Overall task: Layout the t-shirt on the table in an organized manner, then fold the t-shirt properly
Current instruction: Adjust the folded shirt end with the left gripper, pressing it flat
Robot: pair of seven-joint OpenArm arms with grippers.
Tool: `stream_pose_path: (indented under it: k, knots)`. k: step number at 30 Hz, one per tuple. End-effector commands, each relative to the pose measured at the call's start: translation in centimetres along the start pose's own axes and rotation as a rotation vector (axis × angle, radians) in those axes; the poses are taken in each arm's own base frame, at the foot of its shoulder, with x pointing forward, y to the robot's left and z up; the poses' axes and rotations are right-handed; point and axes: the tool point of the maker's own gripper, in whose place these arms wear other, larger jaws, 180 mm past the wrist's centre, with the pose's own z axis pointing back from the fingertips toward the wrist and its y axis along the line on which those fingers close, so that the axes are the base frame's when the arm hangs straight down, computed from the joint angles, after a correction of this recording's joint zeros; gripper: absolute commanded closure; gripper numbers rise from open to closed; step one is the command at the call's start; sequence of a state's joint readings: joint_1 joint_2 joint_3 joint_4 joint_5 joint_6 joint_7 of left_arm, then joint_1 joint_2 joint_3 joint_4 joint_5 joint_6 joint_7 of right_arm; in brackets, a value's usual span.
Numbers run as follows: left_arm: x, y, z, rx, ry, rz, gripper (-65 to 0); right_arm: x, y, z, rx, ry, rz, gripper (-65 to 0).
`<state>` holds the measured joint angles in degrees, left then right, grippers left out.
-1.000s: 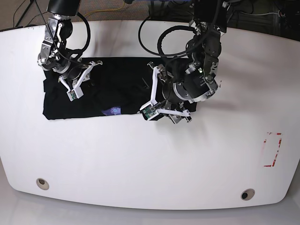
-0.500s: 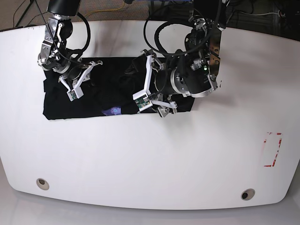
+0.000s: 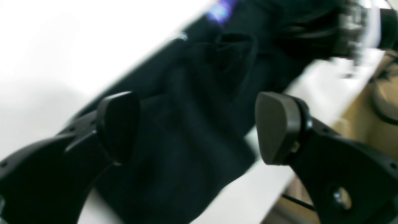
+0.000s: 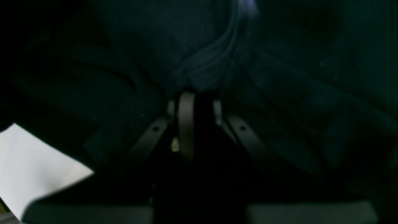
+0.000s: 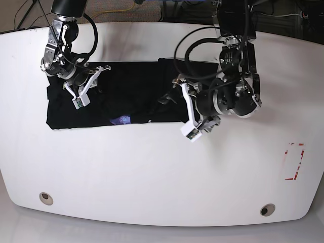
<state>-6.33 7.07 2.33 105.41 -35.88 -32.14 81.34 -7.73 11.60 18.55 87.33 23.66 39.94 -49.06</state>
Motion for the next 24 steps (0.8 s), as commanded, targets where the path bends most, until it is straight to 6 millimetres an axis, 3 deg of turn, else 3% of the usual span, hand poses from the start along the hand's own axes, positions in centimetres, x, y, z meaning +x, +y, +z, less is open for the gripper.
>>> stream_pose_path:
  k: [1, 16, 20, 24]
  knots:
    - [1.6, -0.5, 0.7, -0.014, -0.044, -0.085, -53.2, -1.6, 0.2, -0.3, -0.004, 0.077, 0.013, -5.4]
    - [1.1, 3.3, 2.4, 0.146, -0.02, -0.005, -53.1, -1.6, 0.4, -0.4, -0.001, 0.075, 0.01, -5.4]
    - [-0.2, 5.6, 3.5, 0.244, 0.035, 0.006, -53.1, -1.4, 0.3, -0.4, -0.001, 0.072, 0.011, -5.4]
    - [-0.1, 7.2, 4.4, 0.311, 0.011, -0.019, -53.1, -1.4, 0.4, -0.4, 0.0, 0.073, 0.012, -5.4]
